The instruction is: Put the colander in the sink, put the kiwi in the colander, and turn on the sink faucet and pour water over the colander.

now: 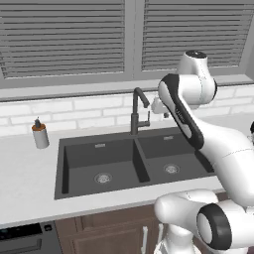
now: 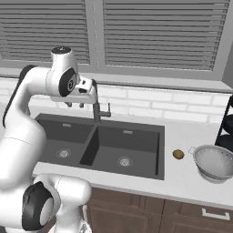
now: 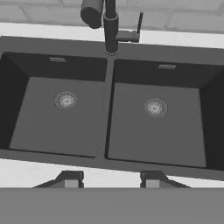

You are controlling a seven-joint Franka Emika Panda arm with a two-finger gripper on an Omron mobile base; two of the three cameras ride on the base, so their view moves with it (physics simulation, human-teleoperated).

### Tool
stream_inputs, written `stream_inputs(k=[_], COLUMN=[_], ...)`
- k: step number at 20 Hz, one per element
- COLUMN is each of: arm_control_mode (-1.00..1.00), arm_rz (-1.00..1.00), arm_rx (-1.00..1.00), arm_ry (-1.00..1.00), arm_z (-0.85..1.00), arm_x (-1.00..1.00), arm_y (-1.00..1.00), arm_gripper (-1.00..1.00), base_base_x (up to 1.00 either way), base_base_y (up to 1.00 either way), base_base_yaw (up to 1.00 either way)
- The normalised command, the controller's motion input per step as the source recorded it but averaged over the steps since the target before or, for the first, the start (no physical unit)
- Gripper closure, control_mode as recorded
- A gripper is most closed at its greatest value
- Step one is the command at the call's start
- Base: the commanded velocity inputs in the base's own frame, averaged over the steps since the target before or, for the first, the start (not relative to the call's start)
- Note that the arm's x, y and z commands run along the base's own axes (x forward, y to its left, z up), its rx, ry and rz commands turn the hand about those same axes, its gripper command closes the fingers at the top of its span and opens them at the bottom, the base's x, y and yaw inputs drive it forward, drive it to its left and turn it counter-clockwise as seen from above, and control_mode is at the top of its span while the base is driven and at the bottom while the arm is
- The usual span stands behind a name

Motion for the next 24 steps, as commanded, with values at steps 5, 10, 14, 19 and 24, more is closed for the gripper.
stream_inputs(k=[5, 10, 14, 19, 24], arm_control_mode=[-1.0, -1.0, -1.0, -1.0, -1.0], arm_rz=[-0.05, -0.24, -0.43, -0.49, -0.48], arm_rx=[0.07, 0.22, 0.25, 0.23, 0.2], arm_ry=[-0.06, -0.04, -0.02, 0.0, 0.11], arm_z=[0.0, -0.04, -0.1, -0.08, -0.03], arm_x=[-0.27, -0.79, -0.9, -0.85, -0.77], arm_y=[-0.21, -0.64, -0.58, -0.56, -0.79], arm_gripper=[-1.0, -1.0, -1.0, -1.0, -1.0], base_base_x=[0.0, 0.0, 0.0, 0.0, 0.0], base_base_y=[0.0, 0.0, 0.0, 0.0, 0.0], base_base_yaw=[0.0, 0.0, 0.0, 0.0, 0.0])
